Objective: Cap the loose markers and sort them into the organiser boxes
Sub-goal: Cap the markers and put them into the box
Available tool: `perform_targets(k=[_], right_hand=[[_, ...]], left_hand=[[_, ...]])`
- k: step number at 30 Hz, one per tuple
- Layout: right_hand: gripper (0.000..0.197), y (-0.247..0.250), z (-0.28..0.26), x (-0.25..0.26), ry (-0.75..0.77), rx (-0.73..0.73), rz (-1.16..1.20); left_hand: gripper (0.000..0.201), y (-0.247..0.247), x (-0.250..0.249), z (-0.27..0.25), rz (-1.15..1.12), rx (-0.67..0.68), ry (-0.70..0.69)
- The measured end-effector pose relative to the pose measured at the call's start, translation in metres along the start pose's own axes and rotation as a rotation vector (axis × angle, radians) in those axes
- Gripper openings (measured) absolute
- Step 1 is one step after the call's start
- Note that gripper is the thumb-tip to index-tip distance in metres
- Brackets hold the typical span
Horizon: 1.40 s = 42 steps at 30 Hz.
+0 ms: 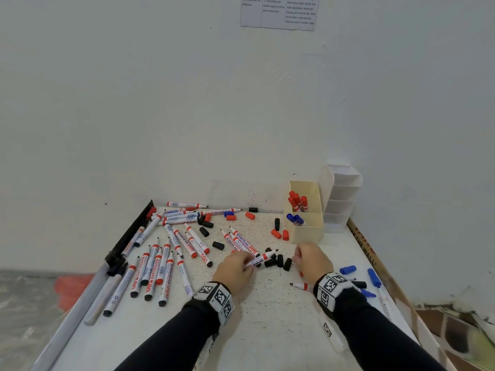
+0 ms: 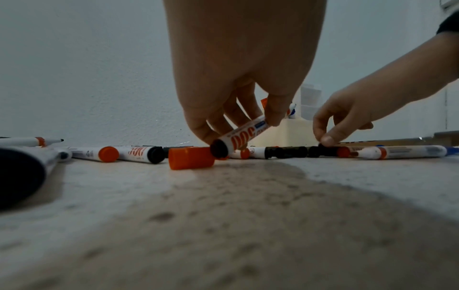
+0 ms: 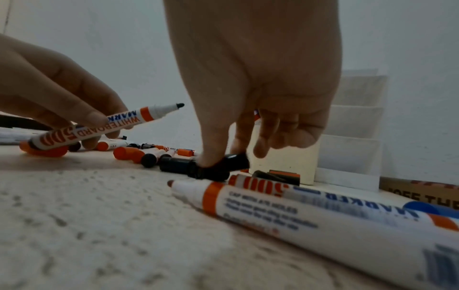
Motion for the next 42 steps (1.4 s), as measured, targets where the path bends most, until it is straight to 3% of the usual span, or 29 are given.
perform_targets(k=[3, 6, 10, 12, 16, 19, 21, 26, 29, 33, 42], right_hand=[[0.005, 0.000, -0.004, 0.003, 0.056, -0.028, 0.028], [0.029, -0.014, -0.007, -0.001, 0.045, 0.095, -0.086], [0.032, -0.021, -0.005, -0.010, 0.019, 0.168, -0.103], [0.029, -0.019, -0.003, -0.013, 0.024, 0.116, -0.059], [0.022, -0.001, -0.006, -0.013, 0.043, -0.129, 0.159], [0.027, 0.008, -0.017, -0.006, 0.109, -0.256, 0.302], [0.034, 0.004, -0.022, -0.001, 0.153, -0.251, 0.353], [0.027, -0.004, -0.022, 0.007, 0.219, -0.188, 0.416], [0.023, -0.008, -0.021, 0.007, 0.189, -0.179, 0.489], [0.035, -0.005, -0.019, 0.001, 0.146, -0.256, 0.592], [0.018, -0.008, -0.021, 0.000, 0.194, -0.226, 0.555]], left_hand=[[0.027, -0.002, 0.001, -0.001, 0.045, 0.030, -0.011], [0.027, -0.003, 0.001, 0.000, 0.060, 0.018, -0.026], [0.026, -0.005, 0.006, -0.001, 0.067, 0.014, -0.027], [0.024, -0.004, 0.009, 0.000, 0.057, -0.009, -0.021], [0.024, -0.006, 0.009, 0.001, 0.059, 0.004, -0.019], [0.024, -0.008, 0.008, 0.002, 0.056, 0.015, -0.020], [0.025, -0.008, 0.008, 0.002, 0.055, 0.015, -0.019], [0.027, -0.010, 0.008, 0.002, 0.043, 0.020, -0.027], [0.027, -0.011, 0.009, 0.003, 0.042, 0.018, -0.030], [0.027, -0.010, 0.009, 0.003, 0.037, 0.009, -0.031], [0.025, -0.013, 0.011, 0.007, 0.032, 0.036, -0.053]])
Point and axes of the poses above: each hand's wrist, its own z-axis towards the middle knuckle, its own y-axis out of the back of the hand, x = y × z, the point moved 5 cm from there along z, towards the middle knuckle
